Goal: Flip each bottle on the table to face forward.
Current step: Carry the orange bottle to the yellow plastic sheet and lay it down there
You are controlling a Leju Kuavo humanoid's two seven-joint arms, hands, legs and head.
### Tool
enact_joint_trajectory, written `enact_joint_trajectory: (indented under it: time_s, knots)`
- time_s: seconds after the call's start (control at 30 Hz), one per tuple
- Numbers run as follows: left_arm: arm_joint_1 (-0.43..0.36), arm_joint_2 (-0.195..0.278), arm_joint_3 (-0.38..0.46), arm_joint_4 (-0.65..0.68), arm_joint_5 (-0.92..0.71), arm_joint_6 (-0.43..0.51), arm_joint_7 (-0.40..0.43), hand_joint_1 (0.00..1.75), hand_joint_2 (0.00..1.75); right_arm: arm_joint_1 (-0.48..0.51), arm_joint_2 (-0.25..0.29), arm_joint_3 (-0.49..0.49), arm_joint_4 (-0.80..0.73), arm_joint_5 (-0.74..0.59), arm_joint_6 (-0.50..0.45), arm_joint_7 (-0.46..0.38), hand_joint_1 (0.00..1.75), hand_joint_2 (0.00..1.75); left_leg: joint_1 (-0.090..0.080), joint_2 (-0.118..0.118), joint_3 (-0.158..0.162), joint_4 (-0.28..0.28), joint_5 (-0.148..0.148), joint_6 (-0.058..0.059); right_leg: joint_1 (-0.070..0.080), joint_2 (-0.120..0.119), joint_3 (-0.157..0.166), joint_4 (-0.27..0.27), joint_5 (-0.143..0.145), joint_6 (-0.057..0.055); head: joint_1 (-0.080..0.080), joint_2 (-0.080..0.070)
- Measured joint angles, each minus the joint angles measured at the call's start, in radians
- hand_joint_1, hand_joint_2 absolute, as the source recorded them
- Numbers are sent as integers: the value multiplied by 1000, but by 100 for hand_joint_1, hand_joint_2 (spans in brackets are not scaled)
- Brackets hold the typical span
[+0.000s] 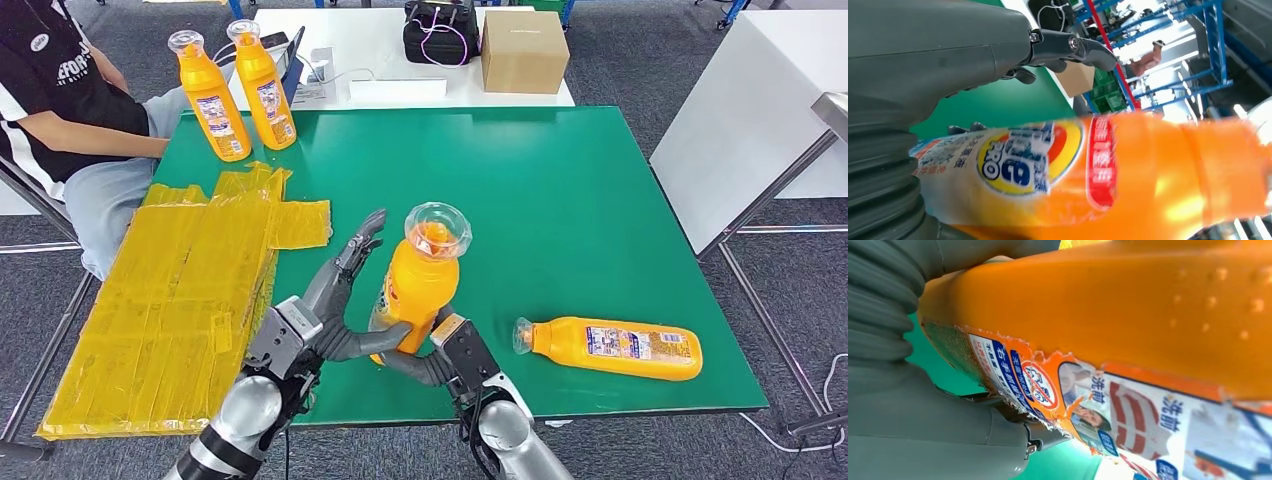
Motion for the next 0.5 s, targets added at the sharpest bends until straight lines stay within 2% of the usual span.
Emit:
enact_joint_trajectory:
  time_s: [0.5]
  knots:
    - [29,20,-2,0,-18,-1,-9,0,175,9,-31,-106,-120,-27,-53,-6,175,175,0,0,0,0,0,0,0,0,0,0,0,0,0,0]
